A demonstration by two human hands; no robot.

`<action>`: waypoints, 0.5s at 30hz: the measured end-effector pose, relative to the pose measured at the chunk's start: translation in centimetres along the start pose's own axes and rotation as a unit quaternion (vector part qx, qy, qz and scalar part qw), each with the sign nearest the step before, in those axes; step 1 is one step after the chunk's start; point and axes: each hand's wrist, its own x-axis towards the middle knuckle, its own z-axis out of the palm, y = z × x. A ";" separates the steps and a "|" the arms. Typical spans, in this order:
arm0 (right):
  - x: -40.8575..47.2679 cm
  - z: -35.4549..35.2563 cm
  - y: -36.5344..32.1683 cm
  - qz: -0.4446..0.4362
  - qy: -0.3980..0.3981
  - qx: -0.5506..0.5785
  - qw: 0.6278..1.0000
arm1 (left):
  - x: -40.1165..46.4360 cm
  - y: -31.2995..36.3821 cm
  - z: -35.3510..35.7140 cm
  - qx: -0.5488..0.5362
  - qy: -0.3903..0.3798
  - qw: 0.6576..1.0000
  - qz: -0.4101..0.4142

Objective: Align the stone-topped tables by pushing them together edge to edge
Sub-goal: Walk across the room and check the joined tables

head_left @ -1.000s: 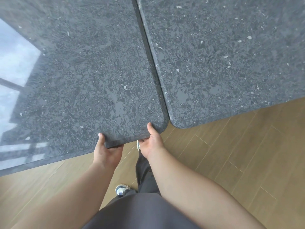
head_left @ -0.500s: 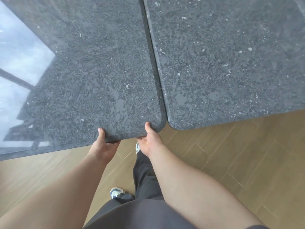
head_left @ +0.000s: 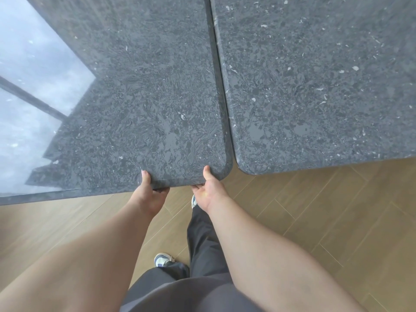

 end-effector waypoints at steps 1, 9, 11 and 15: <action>0.1 -0.1 0.0 0.000 -0.001 0.002 1.000 | 0.3 0.0 -0.3 -0.015 -0.002 1.000 -0.009; 0.4 -0.1 0.0 -0.009 0.013 -0.008 1.000 | 0.5 0.5 -0.1 -0.063 0.003 0.998 -0.027; 0.4 0.0 -0.1 -0.007 0.014 -0.004 1.000 | 0.4 0.6 0.0 -0.086 0.025 0.995 -0.037; -0.1 0.2 -0.6 0.009 0.010 0.009 1.000 | 0.1 0.8 0.5 -0.115 0.037 0.991 -0.057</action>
